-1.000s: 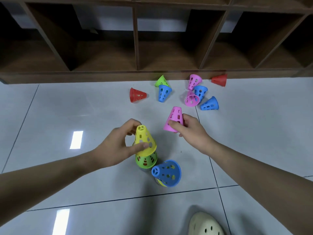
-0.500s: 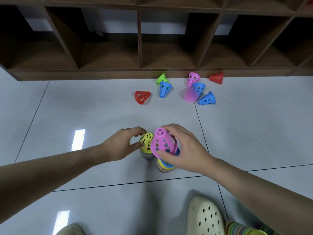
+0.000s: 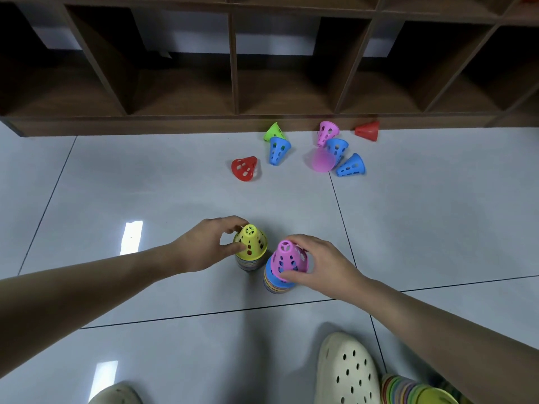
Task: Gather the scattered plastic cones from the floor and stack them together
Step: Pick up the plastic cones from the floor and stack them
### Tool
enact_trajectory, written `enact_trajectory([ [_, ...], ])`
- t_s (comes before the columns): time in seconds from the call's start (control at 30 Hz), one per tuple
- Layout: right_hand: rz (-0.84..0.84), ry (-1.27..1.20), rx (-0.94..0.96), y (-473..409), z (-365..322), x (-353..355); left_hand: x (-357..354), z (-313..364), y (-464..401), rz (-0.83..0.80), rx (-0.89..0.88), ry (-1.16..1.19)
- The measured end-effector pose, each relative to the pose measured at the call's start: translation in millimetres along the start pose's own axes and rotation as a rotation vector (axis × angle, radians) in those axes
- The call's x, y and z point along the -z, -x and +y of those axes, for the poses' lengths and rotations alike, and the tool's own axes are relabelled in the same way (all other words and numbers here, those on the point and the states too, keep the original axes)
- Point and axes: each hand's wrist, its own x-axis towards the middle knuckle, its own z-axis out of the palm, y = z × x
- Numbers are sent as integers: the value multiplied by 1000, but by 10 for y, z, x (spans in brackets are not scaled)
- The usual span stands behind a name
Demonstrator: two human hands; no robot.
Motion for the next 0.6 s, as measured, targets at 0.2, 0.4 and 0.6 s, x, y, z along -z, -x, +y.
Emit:
enact_trajectory([
  [0.2,-126,63,-56,-11,150,-28,34,-56,-83,-38,14,-23],
  [0.4,-96,-116,-93,-142,178,153,100,-159,-326,40,103,-75],
  [0.6,20,-297,-238,-407,354,450,227,-271,-762,135,186,-9],
])
